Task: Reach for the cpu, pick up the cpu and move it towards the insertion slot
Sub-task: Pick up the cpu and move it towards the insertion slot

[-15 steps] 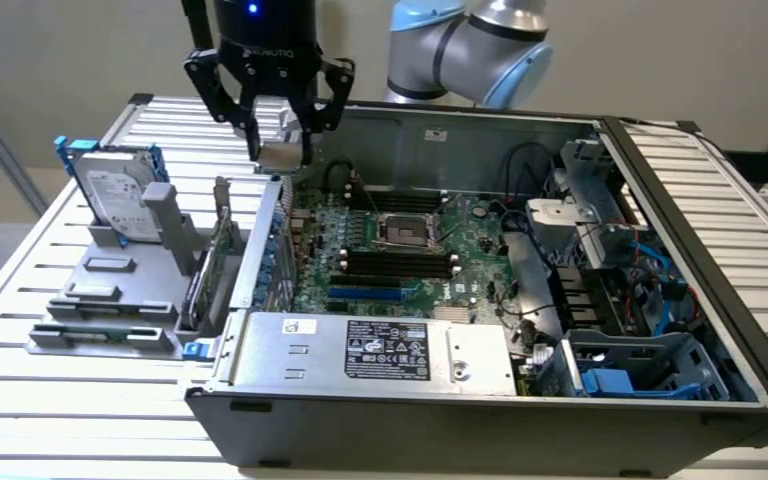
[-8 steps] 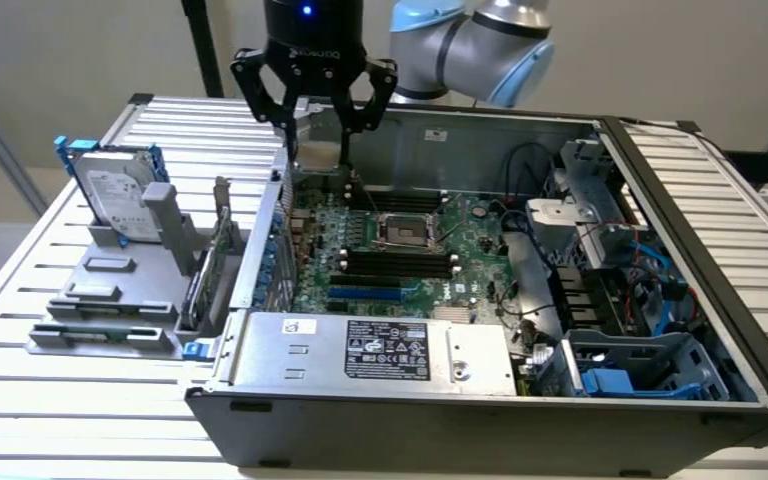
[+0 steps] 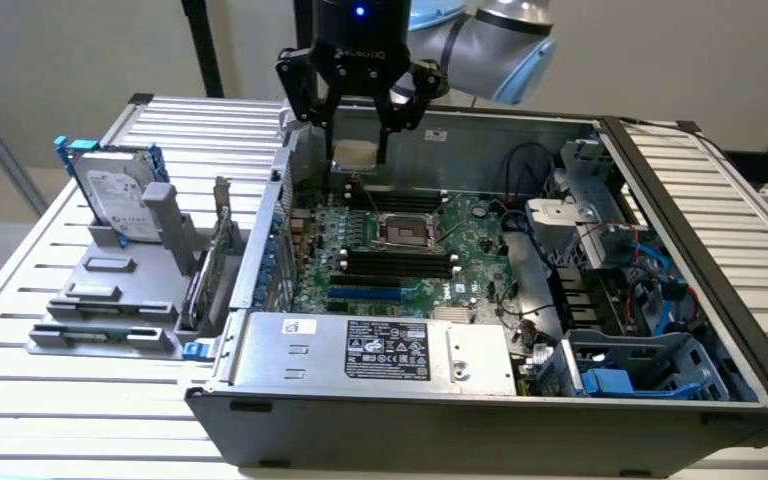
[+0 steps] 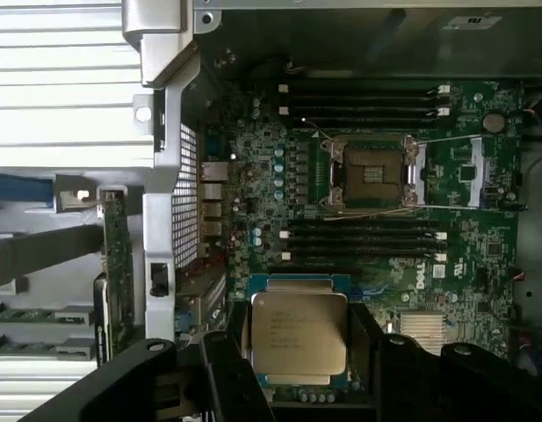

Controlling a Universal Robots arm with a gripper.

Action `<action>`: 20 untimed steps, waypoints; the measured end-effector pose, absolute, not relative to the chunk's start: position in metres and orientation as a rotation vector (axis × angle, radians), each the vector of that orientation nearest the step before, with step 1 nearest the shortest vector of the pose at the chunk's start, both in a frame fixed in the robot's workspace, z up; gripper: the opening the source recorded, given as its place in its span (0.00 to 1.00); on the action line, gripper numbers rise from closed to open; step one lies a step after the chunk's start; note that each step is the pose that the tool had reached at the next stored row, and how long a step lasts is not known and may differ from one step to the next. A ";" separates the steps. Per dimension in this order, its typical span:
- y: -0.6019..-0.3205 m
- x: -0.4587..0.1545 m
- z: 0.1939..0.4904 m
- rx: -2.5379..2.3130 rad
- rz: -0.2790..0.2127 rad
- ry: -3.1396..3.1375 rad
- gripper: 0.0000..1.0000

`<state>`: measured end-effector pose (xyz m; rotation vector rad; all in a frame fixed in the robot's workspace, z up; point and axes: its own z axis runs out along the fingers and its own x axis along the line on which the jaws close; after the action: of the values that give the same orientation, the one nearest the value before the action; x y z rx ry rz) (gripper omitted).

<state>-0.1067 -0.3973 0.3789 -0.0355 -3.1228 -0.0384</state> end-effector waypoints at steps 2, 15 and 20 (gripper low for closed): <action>-0.396 -0.097 0.379 -0.036 -0.039 -3.123 0.55; -0.367 -0.057 0.364 -0.036 -0.039 -3.123 0.55; -0.354 -0.047 0.360 -0.036 -0.039 -3.123 0.55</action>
<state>-0.0466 -0.3539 0.3598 -0.0356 -3.1228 -0.0386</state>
